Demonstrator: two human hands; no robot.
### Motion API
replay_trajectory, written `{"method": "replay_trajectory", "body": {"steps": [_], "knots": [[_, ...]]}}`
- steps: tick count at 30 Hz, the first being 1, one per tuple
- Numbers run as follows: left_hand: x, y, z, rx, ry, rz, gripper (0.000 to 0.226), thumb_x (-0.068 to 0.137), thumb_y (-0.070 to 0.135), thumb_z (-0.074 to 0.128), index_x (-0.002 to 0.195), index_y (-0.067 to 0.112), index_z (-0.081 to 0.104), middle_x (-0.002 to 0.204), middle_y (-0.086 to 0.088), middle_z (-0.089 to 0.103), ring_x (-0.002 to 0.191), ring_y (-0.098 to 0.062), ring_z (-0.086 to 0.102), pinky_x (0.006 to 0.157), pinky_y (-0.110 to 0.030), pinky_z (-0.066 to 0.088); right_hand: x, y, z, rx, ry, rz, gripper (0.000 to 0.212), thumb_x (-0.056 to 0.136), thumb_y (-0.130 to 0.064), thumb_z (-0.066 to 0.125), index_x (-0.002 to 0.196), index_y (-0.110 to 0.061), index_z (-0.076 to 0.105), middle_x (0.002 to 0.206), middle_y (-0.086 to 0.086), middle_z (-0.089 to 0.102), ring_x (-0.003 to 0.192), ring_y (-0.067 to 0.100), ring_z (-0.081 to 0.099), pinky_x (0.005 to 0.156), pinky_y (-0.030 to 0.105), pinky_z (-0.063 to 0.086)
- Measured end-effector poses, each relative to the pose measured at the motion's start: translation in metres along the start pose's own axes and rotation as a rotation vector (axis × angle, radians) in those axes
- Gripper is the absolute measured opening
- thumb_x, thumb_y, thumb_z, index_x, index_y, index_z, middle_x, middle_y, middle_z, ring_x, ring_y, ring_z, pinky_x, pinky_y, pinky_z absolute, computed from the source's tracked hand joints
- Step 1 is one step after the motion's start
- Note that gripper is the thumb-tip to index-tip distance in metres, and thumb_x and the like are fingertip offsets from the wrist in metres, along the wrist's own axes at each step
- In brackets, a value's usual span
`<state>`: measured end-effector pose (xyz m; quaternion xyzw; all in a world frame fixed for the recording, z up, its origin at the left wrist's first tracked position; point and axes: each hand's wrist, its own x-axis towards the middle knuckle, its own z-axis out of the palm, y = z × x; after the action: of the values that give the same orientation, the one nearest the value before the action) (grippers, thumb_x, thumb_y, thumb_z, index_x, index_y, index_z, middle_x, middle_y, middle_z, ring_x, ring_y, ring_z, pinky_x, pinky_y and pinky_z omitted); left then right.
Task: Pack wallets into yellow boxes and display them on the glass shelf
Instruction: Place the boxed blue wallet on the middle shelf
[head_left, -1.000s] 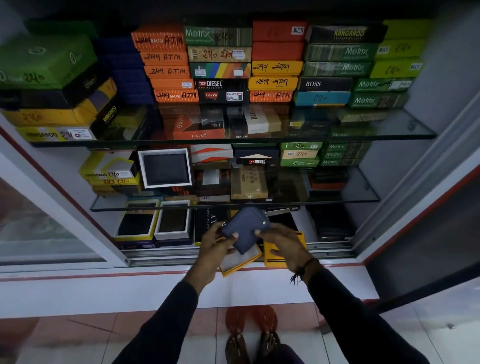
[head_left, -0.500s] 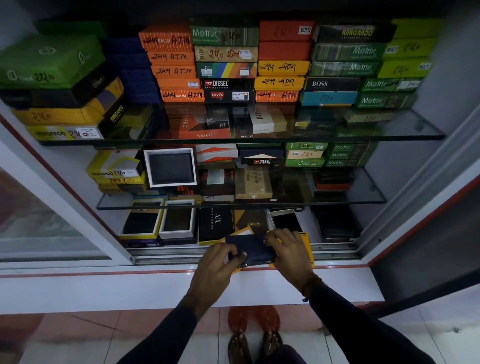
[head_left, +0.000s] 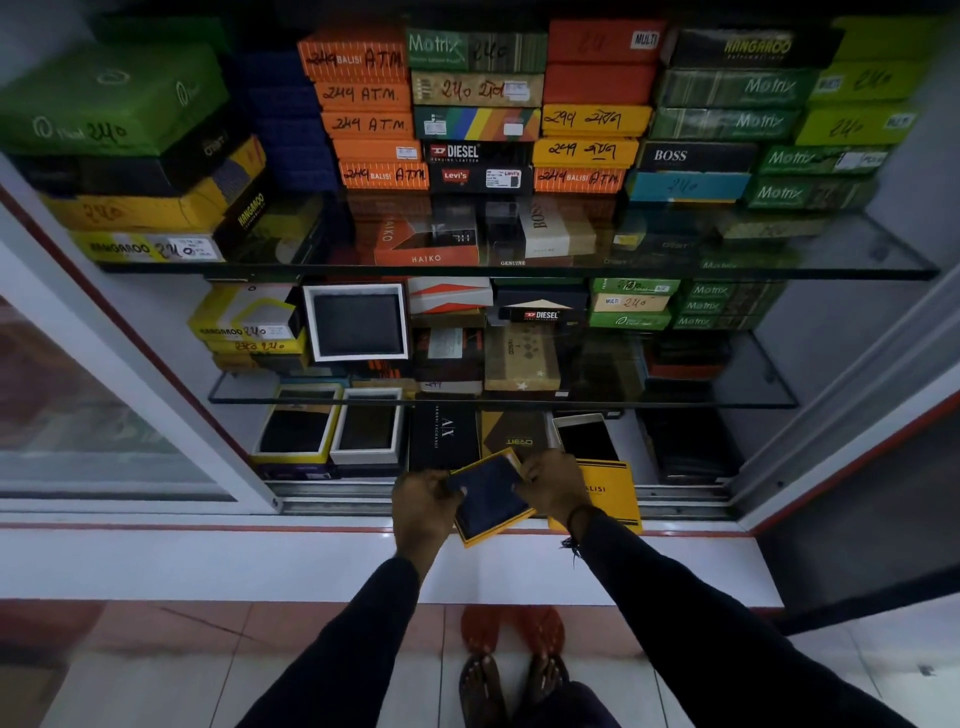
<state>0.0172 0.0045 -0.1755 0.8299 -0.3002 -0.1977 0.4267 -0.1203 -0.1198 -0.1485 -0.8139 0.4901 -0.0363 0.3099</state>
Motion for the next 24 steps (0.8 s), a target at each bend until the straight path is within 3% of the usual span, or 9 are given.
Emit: {"method": "replay_trajectory", "body": {"steps": [4, 8, 12, 16, 18, 21, 24], "knots": [[0.0, -0.007, 0.008, -0.051, -0.103, -0.281, 0.025, 0.09, 0.022, 0.073, 0.111, 0.007, 0.07, 0.105, -0.013, 0.077, 0.093, -0.034, 0.073, 0.08, -0.048, 0.064, 0.001, -0.003, 0.008, -0.005, 0.028, 0.033, 0.027, 0.073, -0.013, 0.072, 0.101, -0.015, 0.07, 0.097, 0.007, 0.075, 0.091, 0.025, 0.071, 0.071, 0.028, 0.057], [-0.001, -0.001, 0.006, -0.157, -0.142, -0.365, 0.02, 0.094, 0.015, 0.068, 0.112, 0.007, 0.069, 0.113, -0.017, 0.074, 0.099, -0.036, 0.071, 0.085, -0.054, 0.062, 0.003, -0.008, 0.01, 0.07, -0.002, 0.071, 0.037, 0.075, -0.029, 0.077, 0.11, -0.018, 0.07, 0.105, 0.004, 0.075, 0.099, 0.024, 0.069, 0.081, 0.032, 0.057], [-0.011, 0.014, -0.017, -0.143, -0.087, -0.254, 0.017, 0.09, 0.016, 0.073, 0.106, 0.01, 0.071, 0.102, -0.01, 0.074, 0.098, -0.032, 0.07, 0.084, -0.047, 0.062, -0.008, -0.008, -0.001, 0.217, 0.074, 0.119, 0.032, 0.073, -0.041, 0.079, 0.096, -0.019, 0.077, 0.097, 0.001, 0.077, 0.095, 0.02, 0.071, 0.081, 0.032, 0.058], [-0.023, 0.041, -0.05, -0.131, -0.031, -0.055, 0.02, 0.085, 0.023, 0.08, 0.1, 0.023, 0.066, 0.084, 0.009, 0.069, 0.083, -0.014, 0.067, 0.06, -0.022, 0.052, -0.034, -0.014, -0.027, 0.503, 0.245, 0.164, 0.032, 0.058, -0.041, 0.09, 0.071, -0.021, 0.068, 0.076, -0.003, 0.073, 0.077, 0.015, 0.069, 0.068, 0.031, 0.057], [-0.024, 0.063, -0.061, -0.138, -0.008, 0.034, 0.025, 0.084, 0.023, 0.08, 0.105, 0.024, 0.067, 0.083, 0.011, 0.071, 0.08, -0.007, 0.067, 0.06, -0.018, 0.05, -0.042, -0.02, -0.046, 0.617, 0.33, 0.149, 0.035, 0.053, -0.038, 0.093, 0.069, -0.019, 0.068, 0.069, -0.005, 0.071, 0.069, 0.013, 0.068, 0.062, 0.027, 0.055], [-0.015, 0.099, -0.07, -0.144, 0.048, 0.189, 0.028, 0.085, 0.026, 0.079, 0.11, 0.026, 0.069, 0.083, 0.014, 0.07, 0.08, -0.003, 0.068, 0.063, -0.016, 0.051, -0.042, -0.035, -0.077, 0.753, 0.421, 0.093, 0.037, 0.056, -0.036, 0.092, 0.078, -0.014, 0.071, 0.076, 0.0, 0.076, 0.073, 0.017, 0.073, 0.066, 0.035, 0.061], [0.011, 0.134, -0.07, -0.132, 0.109, 0.292, 0.028, 0.086, 0.029, 0.077, 0.113, 0.025, 0.07, 0.093, 0.008, 0.074, 0.084, -0.007, 0.069, 0.063, -0.014, 0.049, -0.027, -0.05, -0.103, 0.78, 0.536, 0.076, 0.039, 0.057, -0.04, 0.091, 0.082, -0.019, 0.07, 0.078, -0.006, 0.075, 0.073, 0.012, 0.072, 0.065, 0.032, 0.061]]}}
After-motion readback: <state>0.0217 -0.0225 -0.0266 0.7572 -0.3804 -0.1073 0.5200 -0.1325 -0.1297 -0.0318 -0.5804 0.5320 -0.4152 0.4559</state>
